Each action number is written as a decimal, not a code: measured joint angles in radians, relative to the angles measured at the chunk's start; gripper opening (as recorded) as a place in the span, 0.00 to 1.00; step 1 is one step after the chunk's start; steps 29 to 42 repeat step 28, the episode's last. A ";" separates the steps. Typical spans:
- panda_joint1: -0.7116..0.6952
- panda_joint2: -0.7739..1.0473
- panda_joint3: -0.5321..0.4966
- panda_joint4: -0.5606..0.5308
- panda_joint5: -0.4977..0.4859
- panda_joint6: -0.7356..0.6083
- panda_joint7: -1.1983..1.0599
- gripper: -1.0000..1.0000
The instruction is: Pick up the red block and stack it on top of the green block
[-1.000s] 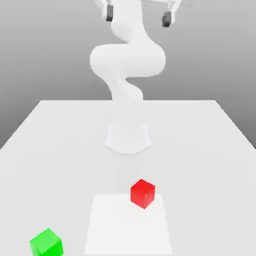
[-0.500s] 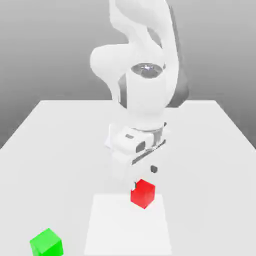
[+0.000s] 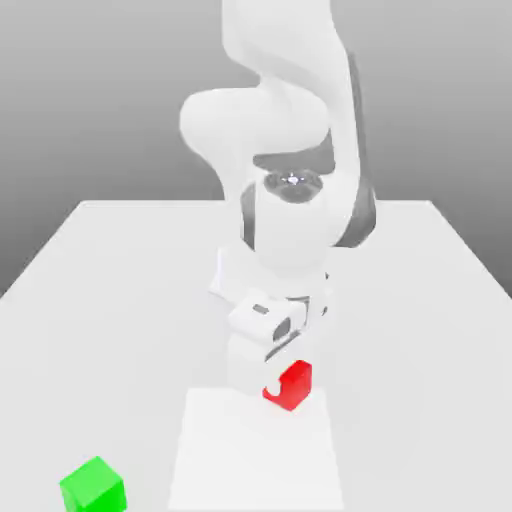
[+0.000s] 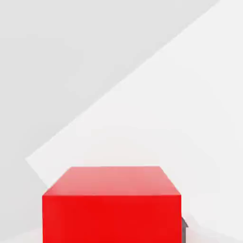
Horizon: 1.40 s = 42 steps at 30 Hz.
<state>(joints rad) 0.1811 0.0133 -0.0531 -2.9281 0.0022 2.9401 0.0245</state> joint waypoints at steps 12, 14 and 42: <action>-0.155 0.033 -0.086 0.281 0.090 -0.254 0.274 0.00; -0.184 0.073 -0.109 0.353 0.098 -0.287 0.350 0.00; -0.282 0.353 -0.188 0.616 0.186 -0.279 0.574 1.00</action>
